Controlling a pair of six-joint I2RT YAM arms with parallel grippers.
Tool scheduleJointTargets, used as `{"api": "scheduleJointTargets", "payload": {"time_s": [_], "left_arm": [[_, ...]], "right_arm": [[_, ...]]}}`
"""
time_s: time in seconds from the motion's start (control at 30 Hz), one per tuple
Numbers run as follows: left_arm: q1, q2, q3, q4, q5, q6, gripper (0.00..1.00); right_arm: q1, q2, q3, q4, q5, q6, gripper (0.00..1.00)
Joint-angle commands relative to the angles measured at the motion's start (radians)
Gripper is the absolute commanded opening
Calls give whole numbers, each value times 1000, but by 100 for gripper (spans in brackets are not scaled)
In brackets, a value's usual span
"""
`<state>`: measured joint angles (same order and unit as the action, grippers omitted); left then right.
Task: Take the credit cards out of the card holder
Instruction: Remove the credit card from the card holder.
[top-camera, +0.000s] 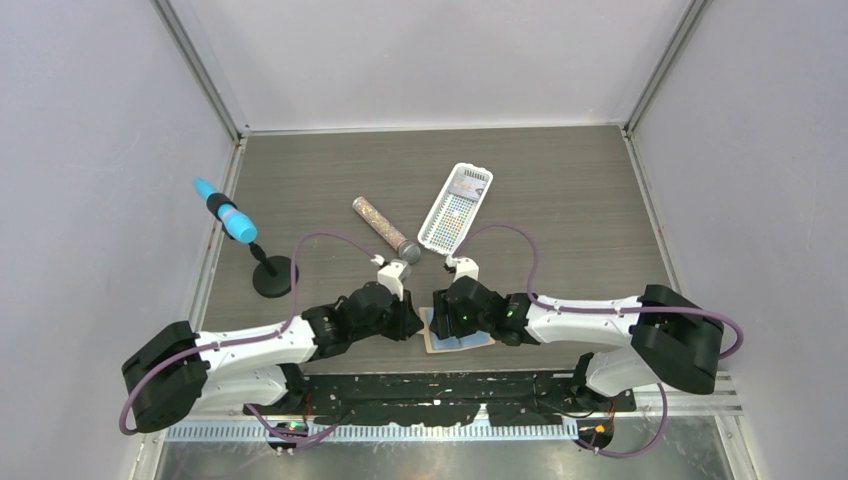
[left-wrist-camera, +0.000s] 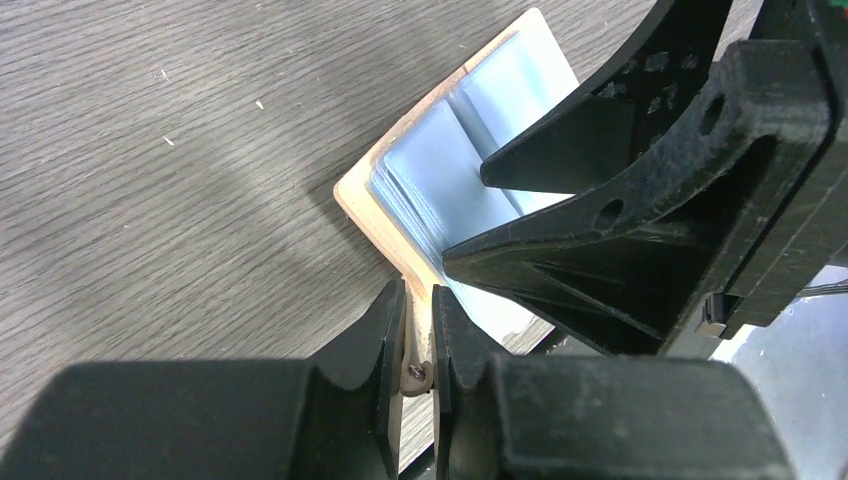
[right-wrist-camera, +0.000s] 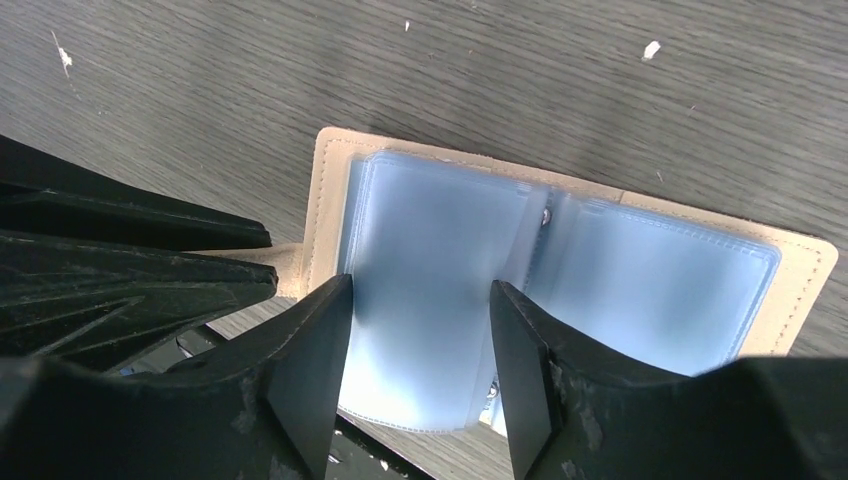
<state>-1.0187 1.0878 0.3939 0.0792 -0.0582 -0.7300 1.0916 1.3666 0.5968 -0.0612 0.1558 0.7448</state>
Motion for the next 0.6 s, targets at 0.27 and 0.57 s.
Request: {"api": "scheduleJointTargets", "payload": {"time_s": [0.27, 0.57], "left_arm": [[3, -13, -1, -3, -18, -2, 0], [3, -29, -6, -23, -29, 0, 0]], "right_arm": [[7, -79, 17, -60, 79, 3, 56], [6, -117, 0, -97, 126, -6, 56]]}}
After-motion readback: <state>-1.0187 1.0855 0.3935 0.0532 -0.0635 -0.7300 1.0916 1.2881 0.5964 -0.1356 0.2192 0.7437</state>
